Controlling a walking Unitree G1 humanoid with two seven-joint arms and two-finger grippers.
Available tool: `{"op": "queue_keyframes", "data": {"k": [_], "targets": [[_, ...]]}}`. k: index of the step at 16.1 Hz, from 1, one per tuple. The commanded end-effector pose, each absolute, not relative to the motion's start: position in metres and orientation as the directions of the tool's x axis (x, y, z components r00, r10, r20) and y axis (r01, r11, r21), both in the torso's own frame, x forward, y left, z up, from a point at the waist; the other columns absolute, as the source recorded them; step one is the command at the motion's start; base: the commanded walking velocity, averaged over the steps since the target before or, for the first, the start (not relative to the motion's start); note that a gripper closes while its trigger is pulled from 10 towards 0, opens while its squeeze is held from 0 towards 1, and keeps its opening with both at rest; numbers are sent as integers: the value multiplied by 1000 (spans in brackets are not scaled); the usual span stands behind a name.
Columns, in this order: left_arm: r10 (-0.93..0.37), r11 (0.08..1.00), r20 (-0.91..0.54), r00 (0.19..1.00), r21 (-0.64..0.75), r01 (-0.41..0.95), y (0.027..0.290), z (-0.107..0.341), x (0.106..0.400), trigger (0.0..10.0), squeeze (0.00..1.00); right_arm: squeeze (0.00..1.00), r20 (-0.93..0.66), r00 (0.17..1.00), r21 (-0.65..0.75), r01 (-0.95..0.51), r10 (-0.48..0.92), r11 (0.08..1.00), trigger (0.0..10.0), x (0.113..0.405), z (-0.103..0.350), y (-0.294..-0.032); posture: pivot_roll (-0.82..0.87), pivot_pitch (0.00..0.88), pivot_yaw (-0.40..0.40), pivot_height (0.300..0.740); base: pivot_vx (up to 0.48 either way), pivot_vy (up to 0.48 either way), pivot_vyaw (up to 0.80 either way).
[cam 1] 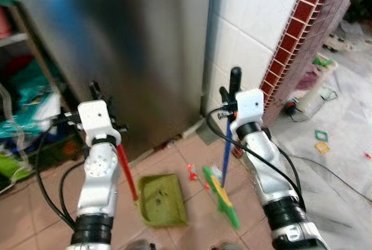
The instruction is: Sweep floor
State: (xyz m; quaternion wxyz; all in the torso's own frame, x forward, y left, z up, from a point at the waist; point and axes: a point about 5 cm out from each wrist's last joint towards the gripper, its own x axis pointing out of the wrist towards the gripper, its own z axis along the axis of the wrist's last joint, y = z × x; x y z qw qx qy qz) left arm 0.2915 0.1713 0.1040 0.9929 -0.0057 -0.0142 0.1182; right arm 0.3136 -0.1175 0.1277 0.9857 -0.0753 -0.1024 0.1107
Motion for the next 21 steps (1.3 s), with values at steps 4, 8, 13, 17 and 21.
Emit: {"op": "queue_keyframes", "data": {"k": [4, 8, 13, 17, 21], "targets": [[221, 975, 108, 969, -37, -218, 165, 122, 294, 10000, 0, 0, 293, 910, -190, -245, 294, 951, 10000, 317, 162, -109, -73, 0, 8, 740, 379, 0, 0], [230, 973, 104, 968, -43, -227, 165, 122, 293, 10000, 0, 0, 398, 837, -236, -302, 375, 924, 10000, 315, 204, -99, -75, 0, 8, 740, 156, 0, 0], [238, 971, 98, 966, -37, -236, 164, 121, 293, 10000, 0, 0, 389, 834, -259, -310, 392, 915, 10000, 316, 204, -102, -70, 0, 7, 740, 0, 0, 0], [278, 960, 97, 956, -3, -279, 169, 121, 291, 10000, 0, 0, 365, 845, -233, -324, 391, 917, 10000, 315, 193, -99, -61, 0, 7, 740, 0, 0, 0], [344, 935, 93, 934, 63, -350, 180, 115, 285, 10000, 0, 0, 321, 865, -234, -321, 385, 918, 10000, 314, 175, -97, -48, 0, 7, 740, 0, 0, 0]]}}
